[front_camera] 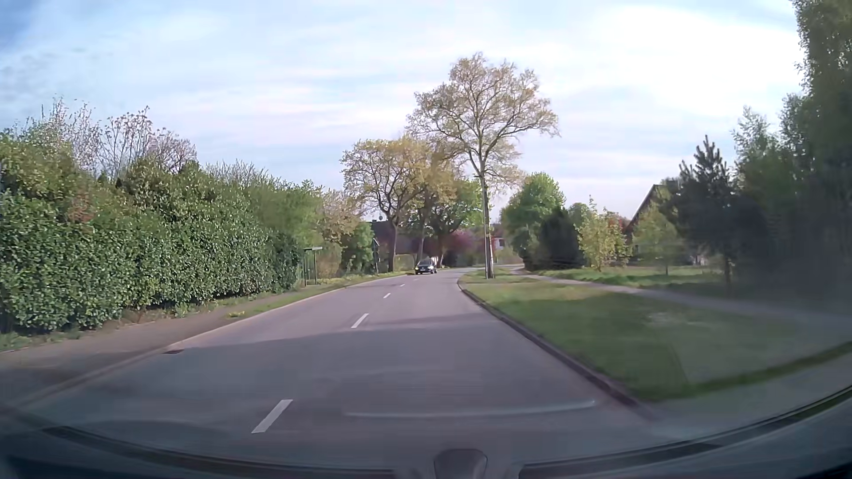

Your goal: Follow the waypoints while adhering to traffic rules and regulations

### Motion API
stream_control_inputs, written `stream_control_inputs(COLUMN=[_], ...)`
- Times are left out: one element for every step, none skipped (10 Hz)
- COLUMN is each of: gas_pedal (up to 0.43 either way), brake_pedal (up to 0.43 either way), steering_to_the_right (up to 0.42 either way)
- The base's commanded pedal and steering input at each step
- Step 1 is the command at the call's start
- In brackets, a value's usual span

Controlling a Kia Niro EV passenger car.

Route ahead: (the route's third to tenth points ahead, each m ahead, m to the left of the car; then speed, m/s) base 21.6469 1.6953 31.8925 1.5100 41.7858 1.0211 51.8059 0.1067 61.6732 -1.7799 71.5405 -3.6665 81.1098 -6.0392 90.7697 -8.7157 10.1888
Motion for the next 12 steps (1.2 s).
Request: stream_control_inputs(gas_pedal=[0.047,0.047,0.047,0.039,0.039,0.039,0.039,0.039,0.047,0.047,0.059,0.059], brake_pedal=[0.000,0.000,0.000,0.000,0.000,0.000,0.000,0.000,0.000,0.000,0.000,0.000], steering_to_the_right=[-0.008,-0.008,-0.008,-0.008,-0.006,-0.004,-0.004,-0.004,-0.004,-0.004,-0.004,-0.004])
